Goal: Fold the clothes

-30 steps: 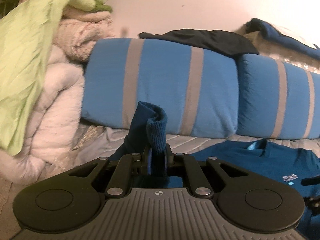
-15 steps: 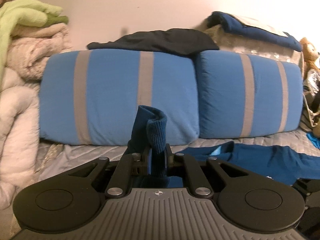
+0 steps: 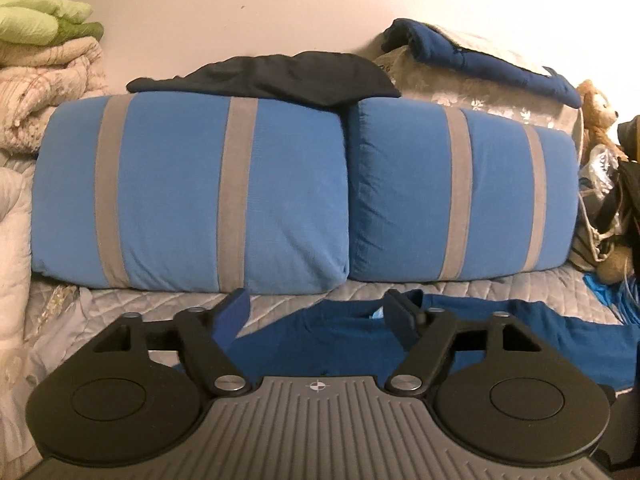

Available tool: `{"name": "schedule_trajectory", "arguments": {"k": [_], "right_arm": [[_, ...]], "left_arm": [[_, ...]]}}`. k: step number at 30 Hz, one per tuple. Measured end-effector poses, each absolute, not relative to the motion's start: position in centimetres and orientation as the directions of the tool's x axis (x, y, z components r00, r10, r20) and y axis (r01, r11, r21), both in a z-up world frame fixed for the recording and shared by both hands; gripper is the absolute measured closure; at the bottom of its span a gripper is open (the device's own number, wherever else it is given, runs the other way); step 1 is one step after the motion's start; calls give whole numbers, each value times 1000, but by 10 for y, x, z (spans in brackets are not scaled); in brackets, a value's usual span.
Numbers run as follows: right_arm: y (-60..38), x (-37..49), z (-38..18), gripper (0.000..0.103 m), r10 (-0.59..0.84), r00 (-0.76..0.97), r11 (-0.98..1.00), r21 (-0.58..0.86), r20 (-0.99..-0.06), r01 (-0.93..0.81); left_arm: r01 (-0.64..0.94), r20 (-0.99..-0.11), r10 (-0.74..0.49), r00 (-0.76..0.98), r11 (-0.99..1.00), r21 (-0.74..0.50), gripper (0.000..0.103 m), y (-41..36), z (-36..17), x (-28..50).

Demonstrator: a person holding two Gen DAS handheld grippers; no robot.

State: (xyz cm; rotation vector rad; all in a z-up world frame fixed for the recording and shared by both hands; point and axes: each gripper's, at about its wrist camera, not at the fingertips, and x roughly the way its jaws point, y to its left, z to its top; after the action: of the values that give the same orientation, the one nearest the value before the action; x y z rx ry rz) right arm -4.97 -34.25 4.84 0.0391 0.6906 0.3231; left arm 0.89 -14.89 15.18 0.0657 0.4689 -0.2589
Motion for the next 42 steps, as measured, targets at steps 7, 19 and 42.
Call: {"name": "schedule_trajectory", "arguments": {"k": [7,19,42], "right_arm": [[-342,-50,47,0,293,724,953,126,-625,-277],[-341,-51,46,0,253,740,961,75,-623,-265],[-277,-34,49,26,243,715,688,-403,-656,-603]], "left_arm": [[219,-473,-183,862,976,22,28,-114,149,-8],[118,-530,-71,845,992,55,28,-60,122,-39],[-83,-536,-5,844,987,-139,28,0,52,-66]]}}
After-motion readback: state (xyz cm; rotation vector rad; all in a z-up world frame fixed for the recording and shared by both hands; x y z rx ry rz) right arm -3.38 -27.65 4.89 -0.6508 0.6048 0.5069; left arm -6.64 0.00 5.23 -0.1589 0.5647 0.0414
